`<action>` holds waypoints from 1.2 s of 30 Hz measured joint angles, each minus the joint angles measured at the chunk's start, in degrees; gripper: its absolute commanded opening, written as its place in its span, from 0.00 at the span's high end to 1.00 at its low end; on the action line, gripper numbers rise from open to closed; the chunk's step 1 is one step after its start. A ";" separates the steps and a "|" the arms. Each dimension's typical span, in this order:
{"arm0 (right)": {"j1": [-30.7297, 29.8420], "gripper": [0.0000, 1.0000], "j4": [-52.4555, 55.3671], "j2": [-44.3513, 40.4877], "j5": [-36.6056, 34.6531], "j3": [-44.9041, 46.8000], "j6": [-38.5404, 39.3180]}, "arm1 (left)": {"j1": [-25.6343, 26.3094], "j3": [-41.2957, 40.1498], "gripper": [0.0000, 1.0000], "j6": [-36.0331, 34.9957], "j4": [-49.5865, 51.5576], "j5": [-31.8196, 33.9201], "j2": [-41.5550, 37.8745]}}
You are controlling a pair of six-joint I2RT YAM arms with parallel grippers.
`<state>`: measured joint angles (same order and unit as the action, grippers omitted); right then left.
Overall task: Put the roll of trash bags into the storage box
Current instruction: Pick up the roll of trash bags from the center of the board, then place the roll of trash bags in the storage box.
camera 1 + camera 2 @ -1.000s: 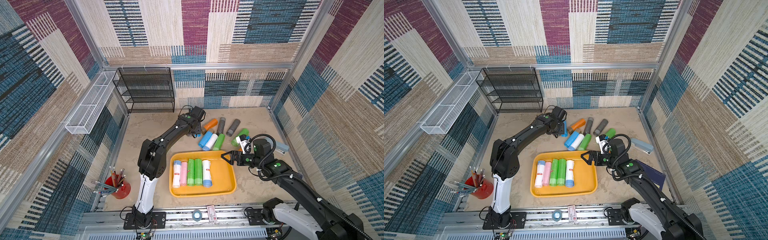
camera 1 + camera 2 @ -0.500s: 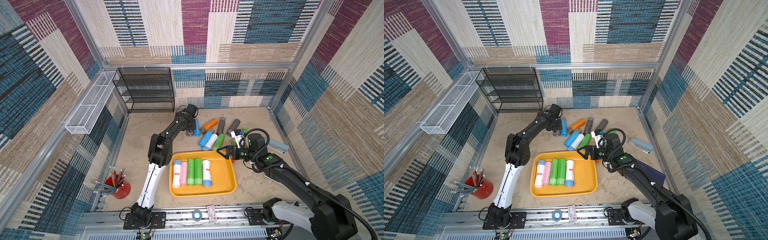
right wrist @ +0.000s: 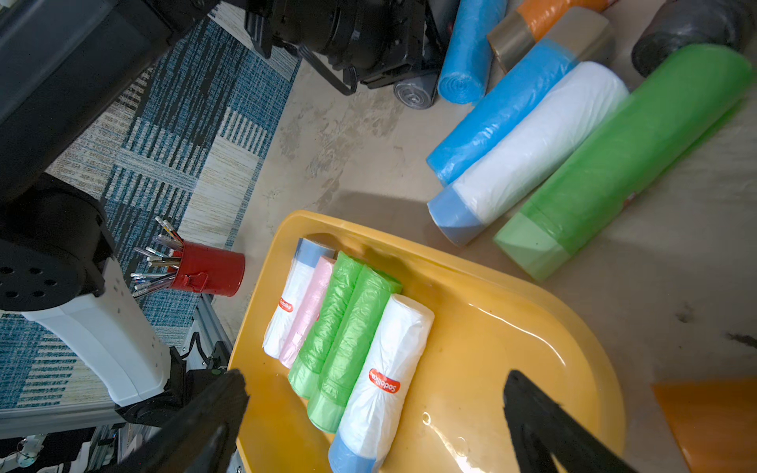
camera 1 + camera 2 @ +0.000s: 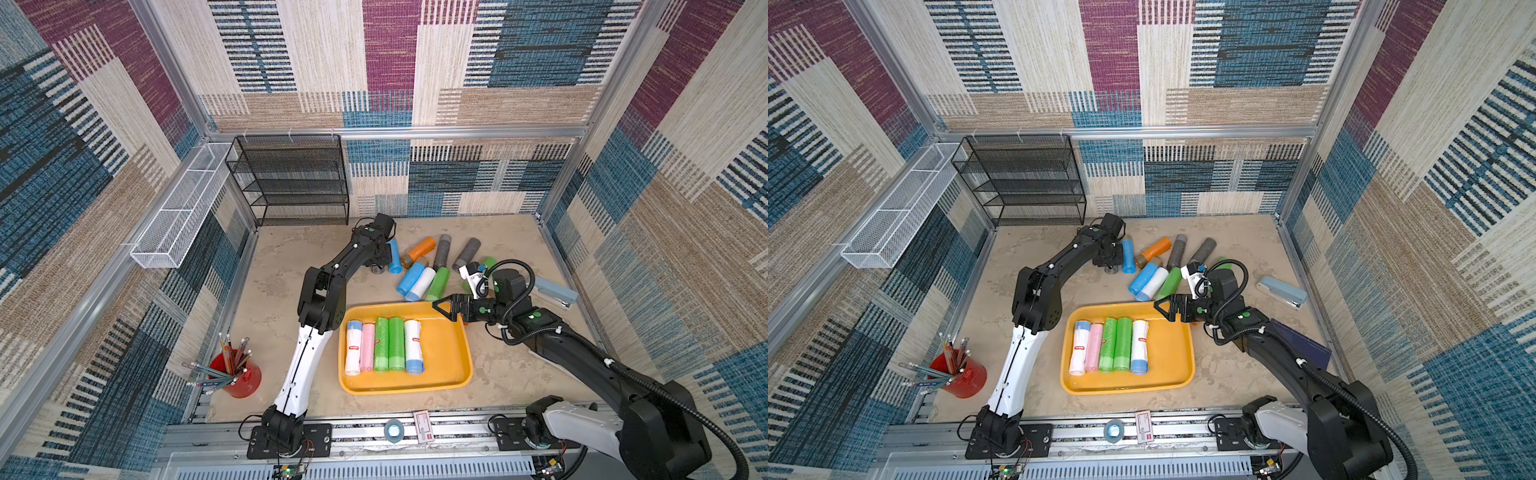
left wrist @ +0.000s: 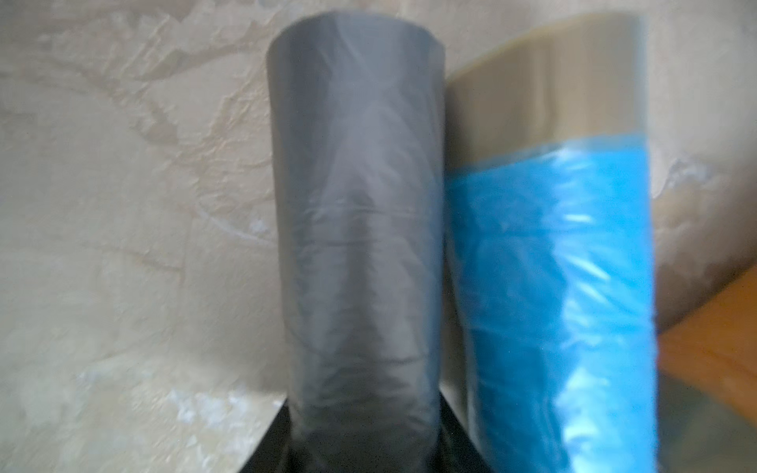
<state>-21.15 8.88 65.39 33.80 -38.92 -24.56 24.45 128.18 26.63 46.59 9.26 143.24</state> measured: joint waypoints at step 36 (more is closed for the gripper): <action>0.00 0.01 15.85 -24.02 -3.43 9.57 -4.37 | 16.33 -59.34 0.62 18.67 -13.73 -6.80 -56.39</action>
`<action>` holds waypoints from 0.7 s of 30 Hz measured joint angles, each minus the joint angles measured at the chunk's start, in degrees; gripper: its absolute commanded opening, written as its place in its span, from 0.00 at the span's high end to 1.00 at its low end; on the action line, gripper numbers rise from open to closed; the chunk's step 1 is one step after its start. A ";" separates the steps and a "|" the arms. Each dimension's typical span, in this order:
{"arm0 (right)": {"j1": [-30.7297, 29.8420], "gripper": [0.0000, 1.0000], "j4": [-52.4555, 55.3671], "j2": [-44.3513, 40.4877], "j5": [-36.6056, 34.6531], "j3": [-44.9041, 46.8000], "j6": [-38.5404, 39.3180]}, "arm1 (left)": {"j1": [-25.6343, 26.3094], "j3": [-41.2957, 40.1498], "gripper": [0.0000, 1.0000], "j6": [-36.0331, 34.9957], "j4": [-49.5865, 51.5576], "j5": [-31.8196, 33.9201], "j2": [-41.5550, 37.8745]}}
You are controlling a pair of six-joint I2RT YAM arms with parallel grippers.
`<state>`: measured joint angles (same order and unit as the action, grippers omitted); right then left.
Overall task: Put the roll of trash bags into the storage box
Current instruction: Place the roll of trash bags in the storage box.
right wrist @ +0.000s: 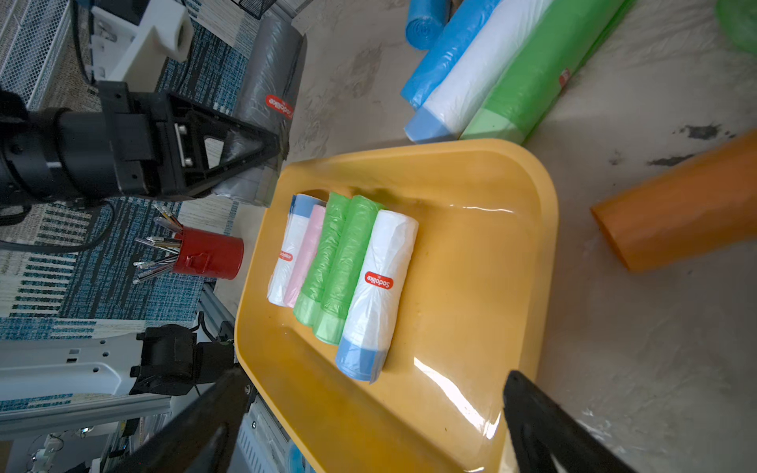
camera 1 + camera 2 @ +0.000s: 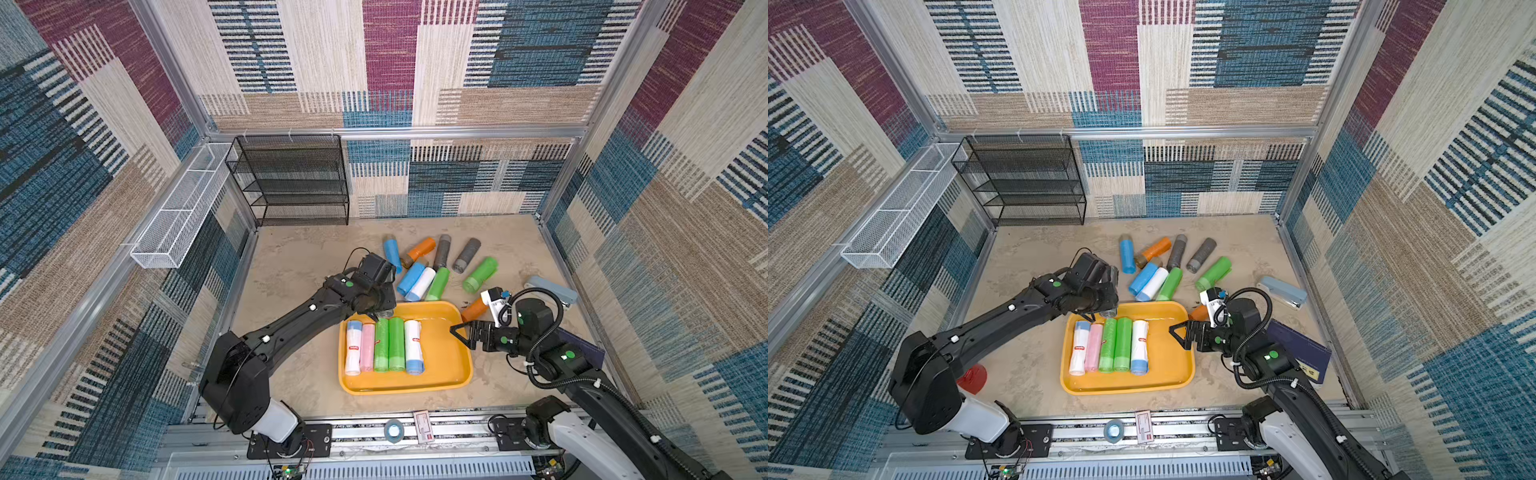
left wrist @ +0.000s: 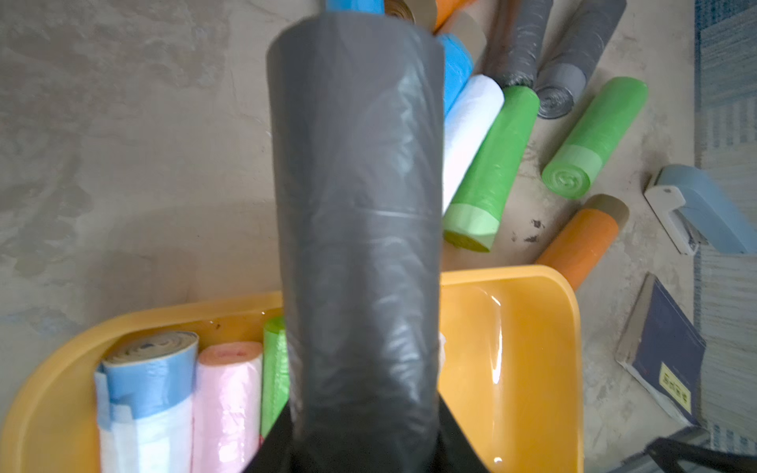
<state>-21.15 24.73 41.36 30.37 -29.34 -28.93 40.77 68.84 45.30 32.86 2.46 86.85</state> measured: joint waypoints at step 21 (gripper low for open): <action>0.00 0.01 3.17 -4.74 0.02 0.83 -0.17 | 18.36 -1.84 0.63 13.70 -5.46 5.40 4.72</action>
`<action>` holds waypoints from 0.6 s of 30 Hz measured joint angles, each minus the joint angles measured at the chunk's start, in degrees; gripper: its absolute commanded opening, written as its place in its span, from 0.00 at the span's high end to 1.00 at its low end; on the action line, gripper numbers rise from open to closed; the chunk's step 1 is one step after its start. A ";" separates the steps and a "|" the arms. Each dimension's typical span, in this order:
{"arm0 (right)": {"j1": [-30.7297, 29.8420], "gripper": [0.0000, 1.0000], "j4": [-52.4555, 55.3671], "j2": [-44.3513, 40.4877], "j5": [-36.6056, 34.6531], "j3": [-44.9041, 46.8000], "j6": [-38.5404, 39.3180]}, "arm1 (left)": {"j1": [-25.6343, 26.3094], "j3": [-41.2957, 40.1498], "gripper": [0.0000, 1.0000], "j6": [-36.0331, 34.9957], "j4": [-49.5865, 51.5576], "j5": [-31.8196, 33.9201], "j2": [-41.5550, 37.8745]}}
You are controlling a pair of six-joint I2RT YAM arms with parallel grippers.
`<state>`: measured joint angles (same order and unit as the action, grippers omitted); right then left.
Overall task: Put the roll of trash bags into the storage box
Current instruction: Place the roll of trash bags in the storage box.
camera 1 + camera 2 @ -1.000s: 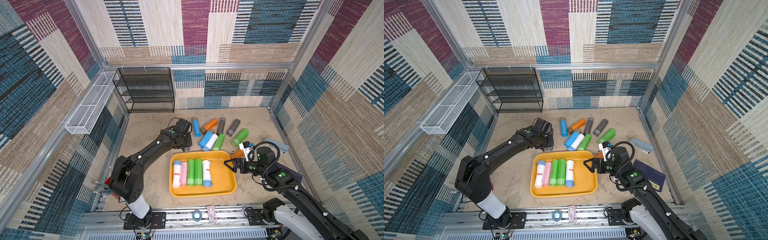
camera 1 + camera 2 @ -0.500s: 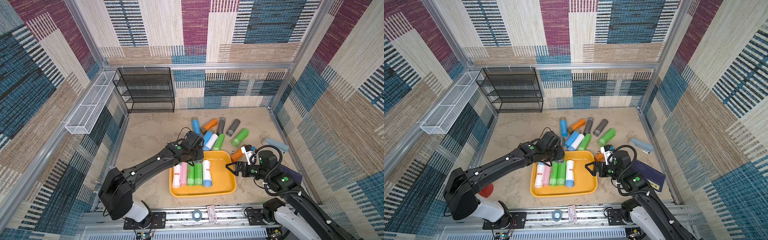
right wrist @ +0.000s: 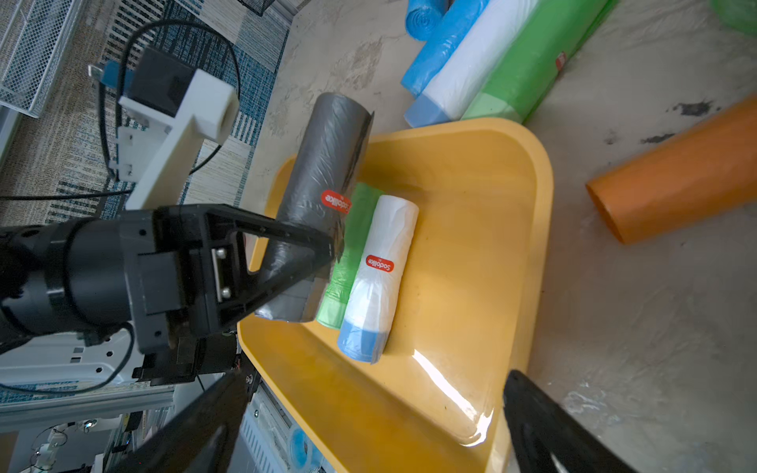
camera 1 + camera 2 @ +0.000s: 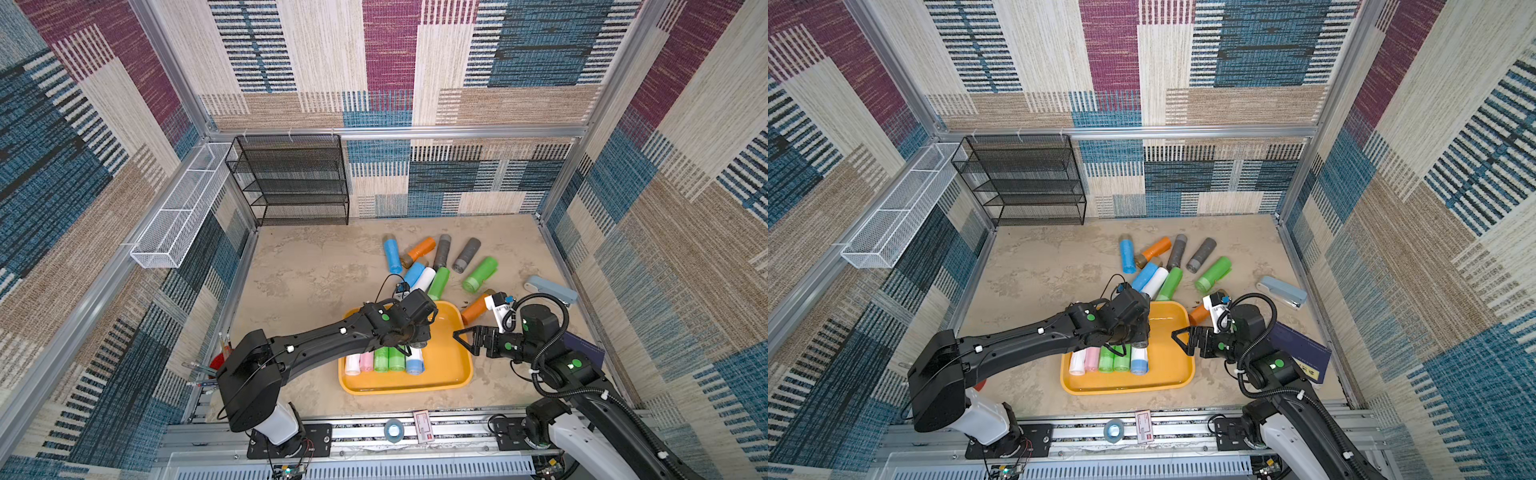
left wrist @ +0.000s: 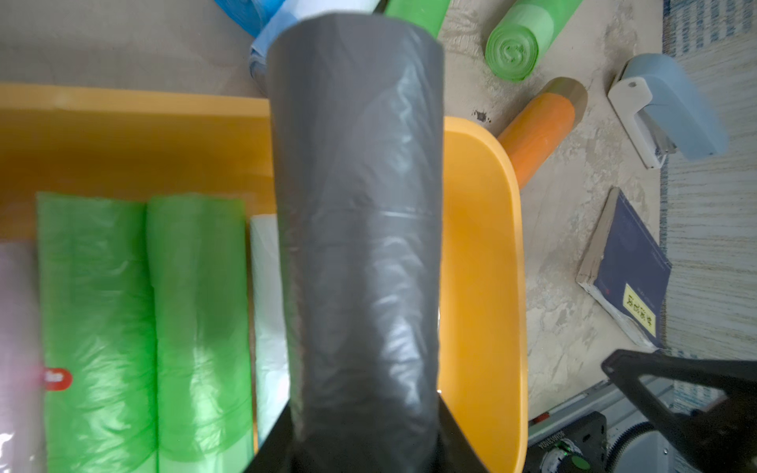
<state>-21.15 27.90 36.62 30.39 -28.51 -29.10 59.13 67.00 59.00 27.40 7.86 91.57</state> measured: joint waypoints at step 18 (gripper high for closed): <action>0.00 0.01 1.03 -3.04 0.07 0.17 -0.83 | 5.92 4.74 0.64 5.57 -1.57 2.75 8.81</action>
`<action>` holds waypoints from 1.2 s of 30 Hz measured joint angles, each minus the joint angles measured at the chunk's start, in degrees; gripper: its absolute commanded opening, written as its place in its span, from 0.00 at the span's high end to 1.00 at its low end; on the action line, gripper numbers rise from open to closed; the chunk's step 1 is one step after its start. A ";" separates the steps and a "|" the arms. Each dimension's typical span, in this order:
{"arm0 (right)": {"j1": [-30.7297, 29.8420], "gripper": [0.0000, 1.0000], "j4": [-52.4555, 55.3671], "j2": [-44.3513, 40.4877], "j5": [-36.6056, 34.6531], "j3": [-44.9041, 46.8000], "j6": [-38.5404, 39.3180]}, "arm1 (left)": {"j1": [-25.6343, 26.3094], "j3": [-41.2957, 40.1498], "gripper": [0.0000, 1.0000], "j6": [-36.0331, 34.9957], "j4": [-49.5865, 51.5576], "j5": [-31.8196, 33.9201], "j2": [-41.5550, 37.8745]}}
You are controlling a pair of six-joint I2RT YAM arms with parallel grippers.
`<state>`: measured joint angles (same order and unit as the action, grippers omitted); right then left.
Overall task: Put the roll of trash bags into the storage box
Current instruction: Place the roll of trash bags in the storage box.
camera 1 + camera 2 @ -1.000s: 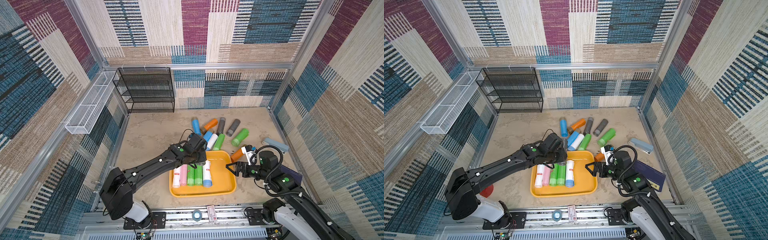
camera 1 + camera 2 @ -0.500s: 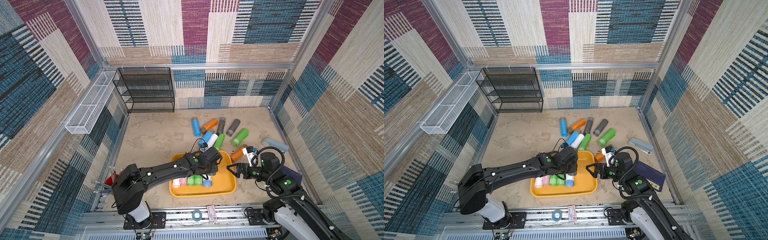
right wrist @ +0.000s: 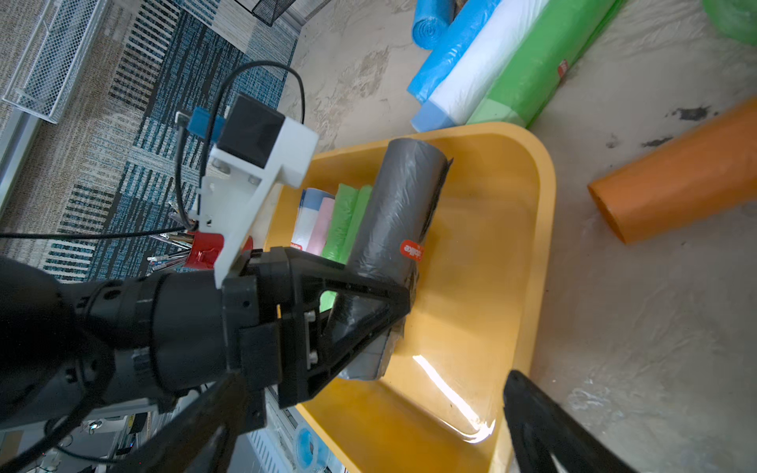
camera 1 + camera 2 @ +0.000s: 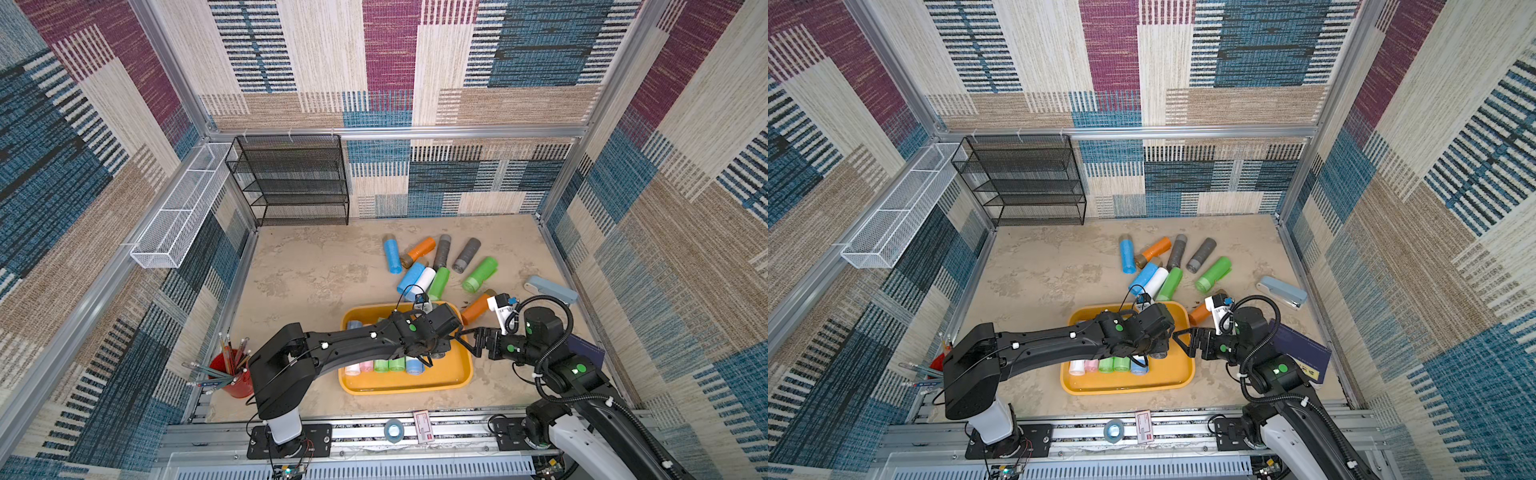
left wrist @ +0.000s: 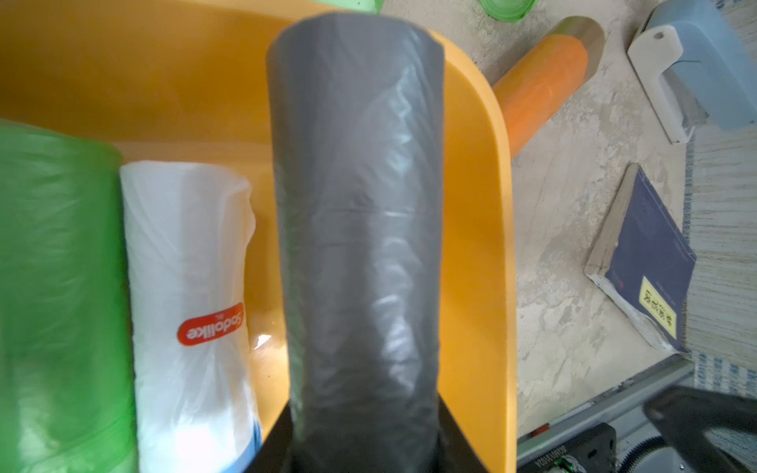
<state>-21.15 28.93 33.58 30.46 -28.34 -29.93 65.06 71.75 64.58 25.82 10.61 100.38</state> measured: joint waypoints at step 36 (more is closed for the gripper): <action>0.00 0.01 0.92 -0.55 0.50 0.24 -0.85 | 0.94 -1.88 0.62 1.62 0.17 4.02 4.96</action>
<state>-21.15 29.85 33.04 30.96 -28.10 -30.79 66.00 69.87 66.19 26.00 14.63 105.34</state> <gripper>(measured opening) 0.993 0.379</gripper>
